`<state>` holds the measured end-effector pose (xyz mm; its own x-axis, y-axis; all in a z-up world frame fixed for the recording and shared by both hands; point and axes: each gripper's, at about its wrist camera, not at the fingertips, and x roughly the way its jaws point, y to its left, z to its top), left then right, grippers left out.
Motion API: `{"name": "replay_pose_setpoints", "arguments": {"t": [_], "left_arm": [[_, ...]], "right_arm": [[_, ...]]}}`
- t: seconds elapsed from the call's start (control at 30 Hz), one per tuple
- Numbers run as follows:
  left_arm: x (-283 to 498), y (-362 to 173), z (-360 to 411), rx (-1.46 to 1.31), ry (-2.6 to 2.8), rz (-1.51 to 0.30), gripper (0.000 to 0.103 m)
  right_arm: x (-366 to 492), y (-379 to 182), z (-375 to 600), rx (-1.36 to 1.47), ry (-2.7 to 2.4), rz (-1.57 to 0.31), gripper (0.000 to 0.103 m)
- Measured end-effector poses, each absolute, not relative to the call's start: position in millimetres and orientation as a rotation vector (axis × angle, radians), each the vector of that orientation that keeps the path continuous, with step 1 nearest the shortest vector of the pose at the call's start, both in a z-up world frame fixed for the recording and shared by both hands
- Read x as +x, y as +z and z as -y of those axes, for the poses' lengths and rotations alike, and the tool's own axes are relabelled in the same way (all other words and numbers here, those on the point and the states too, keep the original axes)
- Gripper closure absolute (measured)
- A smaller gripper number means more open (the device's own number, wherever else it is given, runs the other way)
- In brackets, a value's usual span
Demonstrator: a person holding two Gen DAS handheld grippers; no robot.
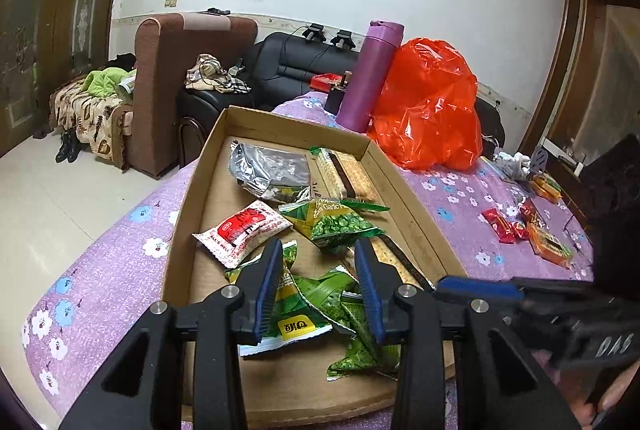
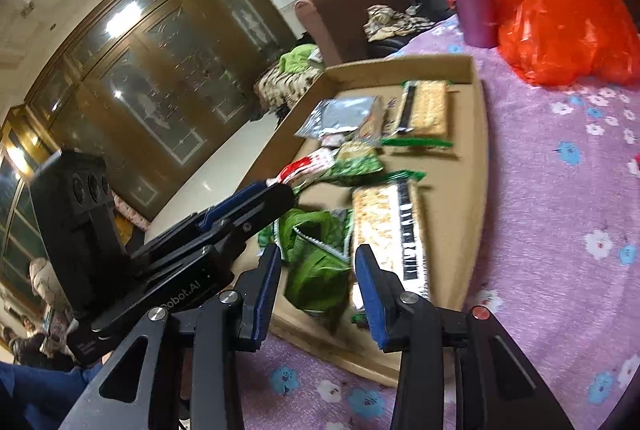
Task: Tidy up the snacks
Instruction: 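Carry both green bags over the cardboard box and open both tools to release them, then grasp the small clear zip bag with the right tool while the left tool moves to the cracker package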
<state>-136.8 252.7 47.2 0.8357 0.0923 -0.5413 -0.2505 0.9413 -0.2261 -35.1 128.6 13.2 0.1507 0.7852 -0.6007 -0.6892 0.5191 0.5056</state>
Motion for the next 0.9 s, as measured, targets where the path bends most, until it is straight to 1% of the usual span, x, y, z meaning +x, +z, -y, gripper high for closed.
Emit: {"name": "replay_pose_setpoints", "arguments": {"t": [0.37, 0.43, 0.57, 0.9], "left_arm": [[-137.7, 58.4, -223.7, -0.210, 0.189, -0.548, 0.066], [-138.0, 66.1, -211.8, -0.185, 0.166, -0.539, 0.065], [-136.0, 76.6, -185.8, -0.135, 0.116, -0.530, 0.060], [-109.2, 78.3, -107.1, -0.057, -0.054, -0.600, 0.059]], "right_arm": [[-6.3, 31.5, -41.8, 0.239, 0.874, -0.895, 0.060], [4.3, 34.6, -15.3, 0.285, 0.824, -0.889, 0.060], [24.7, 36.9, 38.3, 0.323, 0.683, -0.871, 0.061], [87.9, 14.5, 193.3, 0.431, 0.114, -0.930, 0.061]]}}
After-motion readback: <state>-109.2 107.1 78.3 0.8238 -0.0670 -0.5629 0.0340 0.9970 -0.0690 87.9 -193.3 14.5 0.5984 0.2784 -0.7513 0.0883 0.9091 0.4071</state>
